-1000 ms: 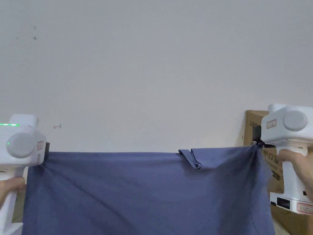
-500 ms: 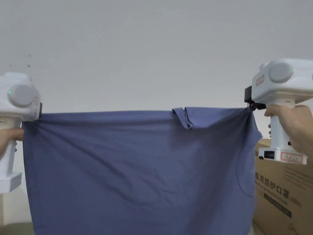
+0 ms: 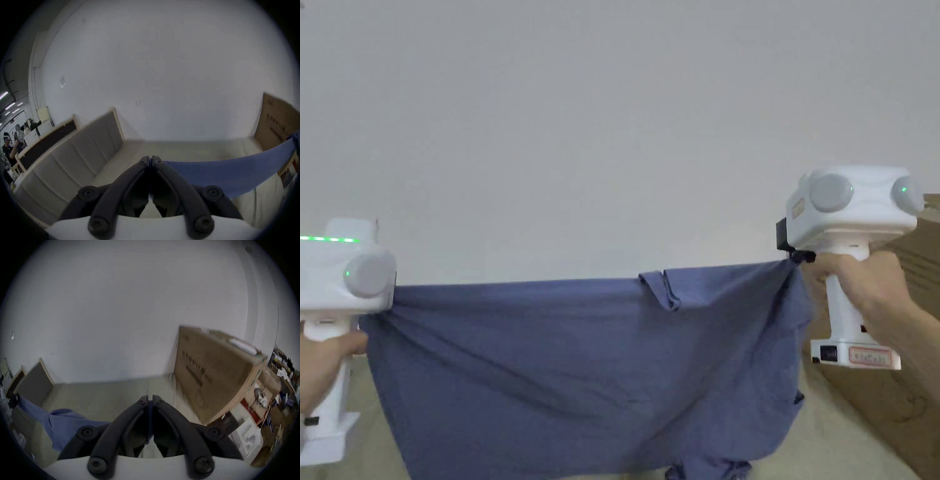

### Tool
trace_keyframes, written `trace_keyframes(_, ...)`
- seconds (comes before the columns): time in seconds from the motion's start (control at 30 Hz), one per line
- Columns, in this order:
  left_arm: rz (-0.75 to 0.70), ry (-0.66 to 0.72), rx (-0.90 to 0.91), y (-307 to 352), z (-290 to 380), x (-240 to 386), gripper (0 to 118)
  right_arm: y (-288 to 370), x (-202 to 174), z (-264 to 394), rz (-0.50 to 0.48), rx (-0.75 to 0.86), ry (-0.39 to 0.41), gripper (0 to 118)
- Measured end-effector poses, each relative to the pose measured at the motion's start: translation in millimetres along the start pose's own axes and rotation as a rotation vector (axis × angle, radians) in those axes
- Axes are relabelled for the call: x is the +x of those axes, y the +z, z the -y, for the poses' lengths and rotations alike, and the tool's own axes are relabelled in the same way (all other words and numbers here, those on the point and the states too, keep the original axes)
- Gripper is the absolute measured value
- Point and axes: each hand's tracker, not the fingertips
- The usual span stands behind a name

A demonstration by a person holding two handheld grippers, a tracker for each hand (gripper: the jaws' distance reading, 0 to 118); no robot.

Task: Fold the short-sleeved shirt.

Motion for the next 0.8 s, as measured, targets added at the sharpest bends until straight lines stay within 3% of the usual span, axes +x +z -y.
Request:
trace_keyframes(0.2,0.018,-0.060,-0.277,-90,138,42,1,-128,-10,140,0.054,-0.269,0.070,3)
trace_keyframes(0.37,0.046,-0.088,-0.409,-133,220,44,1,-174,-5,230,0.052,-0.437,0.080,3)
trace_keyframes(0.53,0.068,-0.078,-0.425,-132,244,24,1,-161,5,259,0.037,-0.464,0.080,3)
trace_keyframes(0.6,0.079,-0.036,-0.421,-111,245,16,1,-145,9,261,0.027,-0.460,0.068,3)
trace_keyframes(0.8,0.109,-0.080,-0.398,-33,256,-14,1,-61,31,291,-0.024,-0.427,0.056,3)
